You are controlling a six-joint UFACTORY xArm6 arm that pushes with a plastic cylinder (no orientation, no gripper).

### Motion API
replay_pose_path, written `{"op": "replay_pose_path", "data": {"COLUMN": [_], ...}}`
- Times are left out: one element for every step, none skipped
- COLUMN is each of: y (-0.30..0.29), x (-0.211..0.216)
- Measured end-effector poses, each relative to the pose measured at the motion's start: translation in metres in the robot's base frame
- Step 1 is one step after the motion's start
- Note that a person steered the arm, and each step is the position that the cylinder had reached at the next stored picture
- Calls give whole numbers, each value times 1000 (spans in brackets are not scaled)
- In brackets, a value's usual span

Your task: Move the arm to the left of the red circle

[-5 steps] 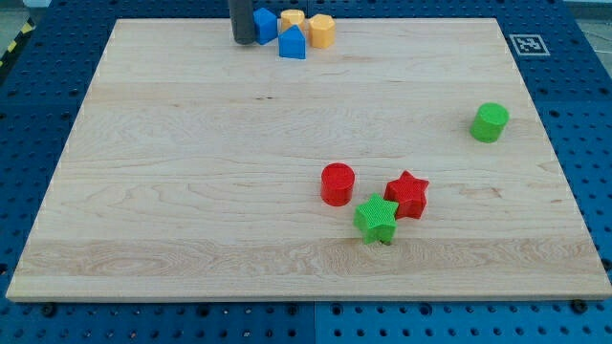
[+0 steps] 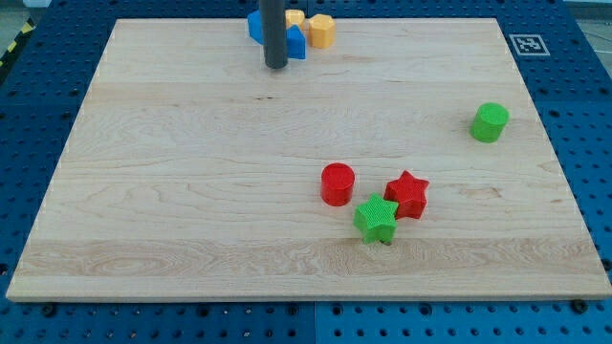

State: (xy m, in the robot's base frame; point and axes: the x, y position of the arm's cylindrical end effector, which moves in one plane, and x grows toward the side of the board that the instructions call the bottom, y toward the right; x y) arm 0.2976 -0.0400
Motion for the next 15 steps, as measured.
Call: {"op": "replay_pose_path", "data": {"y": [19,22,22,22,22,22,22,22,22,19,7,-6,-6,-6,-9], "x": [32,46,47,47,50,61,67,67,68,79,91,96,96,99,102]}}
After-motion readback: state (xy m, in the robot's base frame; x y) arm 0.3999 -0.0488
